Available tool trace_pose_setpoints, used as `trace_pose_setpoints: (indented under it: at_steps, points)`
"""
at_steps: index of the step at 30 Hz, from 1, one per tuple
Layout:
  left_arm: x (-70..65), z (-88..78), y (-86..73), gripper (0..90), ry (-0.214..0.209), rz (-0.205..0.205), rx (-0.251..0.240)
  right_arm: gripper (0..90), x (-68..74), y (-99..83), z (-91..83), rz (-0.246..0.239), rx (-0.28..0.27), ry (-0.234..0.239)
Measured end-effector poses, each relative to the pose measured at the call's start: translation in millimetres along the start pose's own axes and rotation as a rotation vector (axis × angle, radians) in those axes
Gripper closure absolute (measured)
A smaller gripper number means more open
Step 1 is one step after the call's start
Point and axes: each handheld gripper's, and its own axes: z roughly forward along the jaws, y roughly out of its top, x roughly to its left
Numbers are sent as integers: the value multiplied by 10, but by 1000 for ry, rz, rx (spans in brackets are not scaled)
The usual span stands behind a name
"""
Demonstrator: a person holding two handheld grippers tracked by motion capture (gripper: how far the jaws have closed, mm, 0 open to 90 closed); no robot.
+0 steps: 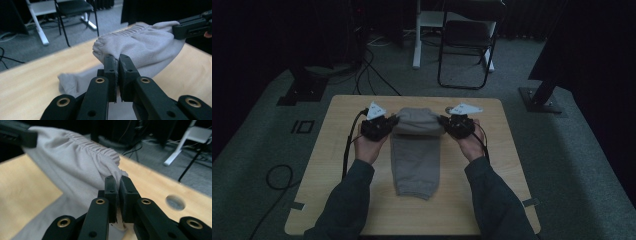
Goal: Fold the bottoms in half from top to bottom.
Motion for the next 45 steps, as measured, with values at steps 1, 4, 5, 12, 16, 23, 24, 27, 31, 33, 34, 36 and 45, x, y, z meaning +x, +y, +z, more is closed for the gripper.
trace_pose_setpoints:
  at_steps: [1, 4, 5, 12, 16, 23, 24, 27, 31, 33, 34, 36, 45]
  points:
    - [-16, 3, -68, 853, -2, 5, 16, 861, 50, -100, -2, -8, 26, 12]
    - [-71, 32, -370, 851, -29, -3, 80, 860, 186, -396, 48, -17, 101, 50]
    - [-88, 46, -470, 849, -36, -5, 104, 859, 222, -475, 66, -20, 123, 58]
    - [-190, 190, -1024, 834, -79, -29, 249, 858, 407, -1020, 220, 13, 239, 109]
    - [-202, 210, -1221, 775, -108, -68, 304, 824, 509, -1226, 261, 13, 295, 131]
    - [-146, 81, -1018, 658, -112, -60, 237, 585, 479, -1073, 111, 32, 222, 154]
    - [-124, 84, -979, 649, -106, -67, 226, 578, 460, -1036, 96, 37, 206, 152]
    - [-40, 142, -884, 680, -75, -91, 197, 692, 380, -946, 118, 64, 190, 113]
    - [52, 358, -852, 898, -28, -117, 232, 843, 270, -937, 319, 85, 239, 45]
    - [70, 482, -874, 899, -15, -126, 258, 852, 240, -970, 449, 82, 270, 19]
    - [77, 537, -888, 898, -13, -127, 267, 852, 236, -981, 485, 82, 277, 11]
    - [82, 627, -918, 898, -15, -132, 283, 852, 232, -1009, 565, 86, 298, 0]
    - [-15, 620, -951, 864, -69, -116, 269, 828, 205, -1081, 582, 126, 264, 105]
